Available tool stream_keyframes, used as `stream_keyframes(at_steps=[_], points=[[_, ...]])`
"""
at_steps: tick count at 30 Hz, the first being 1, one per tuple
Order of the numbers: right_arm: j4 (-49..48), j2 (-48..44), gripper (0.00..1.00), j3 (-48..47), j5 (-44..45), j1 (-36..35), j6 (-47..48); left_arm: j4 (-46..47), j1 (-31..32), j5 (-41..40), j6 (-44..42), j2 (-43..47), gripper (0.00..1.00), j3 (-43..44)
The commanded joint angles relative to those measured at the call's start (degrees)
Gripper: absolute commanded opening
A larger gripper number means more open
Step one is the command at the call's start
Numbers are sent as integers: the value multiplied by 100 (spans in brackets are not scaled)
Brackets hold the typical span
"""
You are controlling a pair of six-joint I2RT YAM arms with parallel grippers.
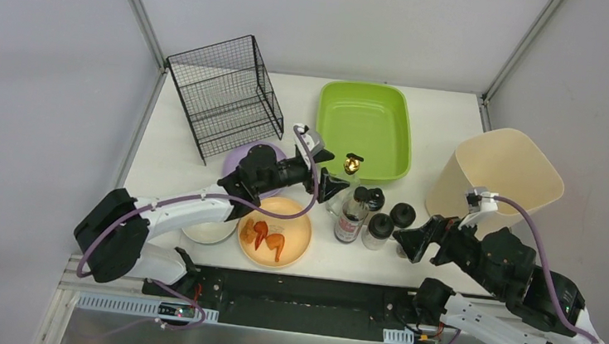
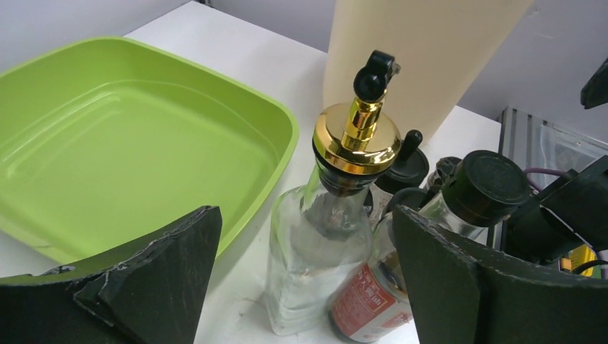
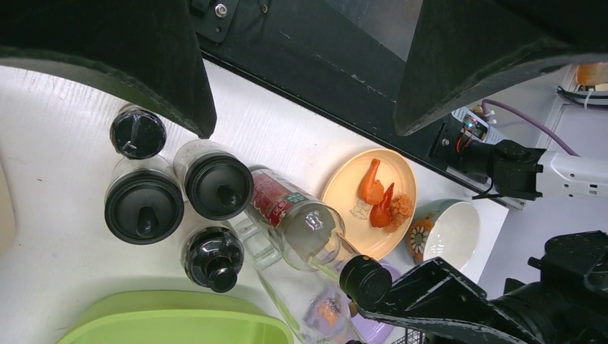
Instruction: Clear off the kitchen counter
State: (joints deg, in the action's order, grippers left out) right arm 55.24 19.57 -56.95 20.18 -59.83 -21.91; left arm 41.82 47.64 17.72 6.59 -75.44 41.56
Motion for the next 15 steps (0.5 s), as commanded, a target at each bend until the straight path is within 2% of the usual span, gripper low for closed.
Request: stream_keyframes(at_steps=[1, 15], points=[[59, -54, 99, -176, -48, -22, -83, 811, 34, 253, 233, -293, 92, 251], [162, -123, 99, -2, -67, -24, -194, 1433, 53, 430, 607, -892, 79, 558]])
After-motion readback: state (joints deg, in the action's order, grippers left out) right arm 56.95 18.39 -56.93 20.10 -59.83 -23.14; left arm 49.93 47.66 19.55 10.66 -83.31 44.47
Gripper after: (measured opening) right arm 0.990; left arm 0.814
